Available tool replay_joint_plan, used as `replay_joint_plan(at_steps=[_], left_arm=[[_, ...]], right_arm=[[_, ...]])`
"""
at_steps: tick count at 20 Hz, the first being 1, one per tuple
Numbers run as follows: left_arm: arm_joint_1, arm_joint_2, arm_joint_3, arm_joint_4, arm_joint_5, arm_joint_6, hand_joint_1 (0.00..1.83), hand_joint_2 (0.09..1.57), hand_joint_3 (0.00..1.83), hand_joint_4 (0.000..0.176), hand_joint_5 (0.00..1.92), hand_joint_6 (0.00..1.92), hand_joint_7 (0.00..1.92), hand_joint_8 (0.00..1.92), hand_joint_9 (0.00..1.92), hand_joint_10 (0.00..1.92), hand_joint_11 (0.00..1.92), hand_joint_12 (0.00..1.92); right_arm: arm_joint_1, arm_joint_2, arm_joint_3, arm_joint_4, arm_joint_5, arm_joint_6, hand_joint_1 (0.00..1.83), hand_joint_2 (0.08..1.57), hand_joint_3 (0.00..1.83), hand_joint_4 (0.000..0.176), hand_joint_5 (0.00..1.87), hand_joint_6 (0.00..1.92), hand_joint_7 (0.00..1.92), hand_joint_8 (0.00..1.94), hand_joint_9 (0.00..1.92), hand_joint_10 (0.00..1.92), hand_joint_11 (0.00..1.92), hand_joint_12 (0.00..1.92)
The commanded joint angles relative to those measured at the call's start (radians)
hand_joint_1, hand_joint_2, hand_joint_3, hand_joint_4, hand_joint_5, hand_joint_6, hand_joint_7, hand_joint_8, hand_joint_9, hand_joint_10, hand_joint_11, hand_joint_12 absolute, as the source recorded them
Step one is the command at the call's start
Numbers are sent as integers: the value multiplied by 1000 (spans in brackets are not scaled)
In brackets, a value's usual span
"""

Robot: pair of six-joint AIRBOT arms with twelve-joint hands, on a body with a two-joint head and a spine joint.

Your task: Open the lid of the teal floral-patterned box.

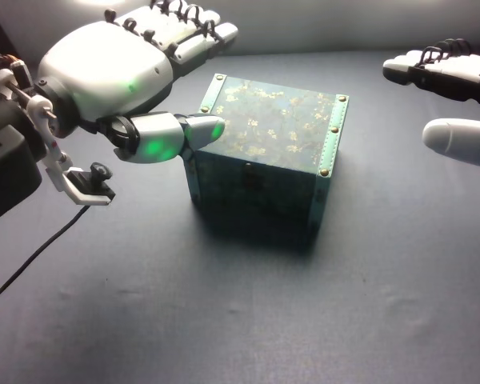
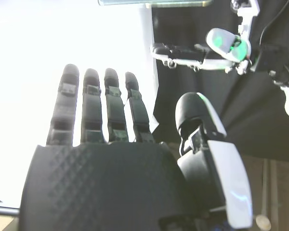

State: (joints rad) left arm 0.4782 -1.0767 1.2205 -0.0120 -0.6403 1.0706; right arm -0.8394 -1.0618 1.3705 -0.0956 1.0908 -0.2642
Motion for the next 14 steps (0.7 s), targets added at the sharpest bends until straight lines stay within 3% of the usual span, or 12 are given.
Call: replay_joint_plan(at_steps=[1, 7, 10, 11, 12, 14], left_arm=[[1, 7, -1, -14, -118, -3, 0, 1317, 4, 0, 0, 0, 0, 0, 12, 4, 71, 34], [74, 110, -77, 32, -85, -3, 0, 1313, 0, 0, 0, 0, 0, 0, 0, 0, 11, 8], [91, 142, -89, 73, 3, -3, 0, 1311, 0, 0, 0, 0, 0, 0, 0, 0, 16, 7], [92, 146, -89, 83, 27, -1, 0, 1309, 0, 0, 0, 0, 0, 0, 0, 0, 2, 1], [94, 150, -89, 86, 50, 6, 0, 1407, 14, 0, 0, 0, 0, 0, 0, 0, 0, 0], [98, 153, -88, 86, 86, 26, 0, 1353, 0, 0, 0, 0, 0, 0, 0, 0, 10, 4]], right_arm=[[5, 15, -5, 36, 134, 6, 0, 1417, 0, 0, 200, 4, 180, 8, 139, 9, 117, 77], [1, 64, -52, -105, 86, 7, 0, 1432, 8, 0, 171, 1, 156, 0, 105, 0, 56, 53], [5, 93, -64, -210, 12, 24, 0, 1563, 32, 0, 116, 0, 73, 0, 26, 0, 32, 44], [10, 99, -65, -239, -8, 36, 144, 1569, 121, 0, 125, 2, 69, 1, 22, 1, 27, 43], [14, 103, -65, -267, -28, 47, 8, 1571, 54, 0, 117, 7, 81, 6, 25, 5, 34, 55], [19, 104, -66, -308, -64, 58, 0, 1461, 0, 0, 126, 9, 83, 5, 21, 2, 38, 59]])
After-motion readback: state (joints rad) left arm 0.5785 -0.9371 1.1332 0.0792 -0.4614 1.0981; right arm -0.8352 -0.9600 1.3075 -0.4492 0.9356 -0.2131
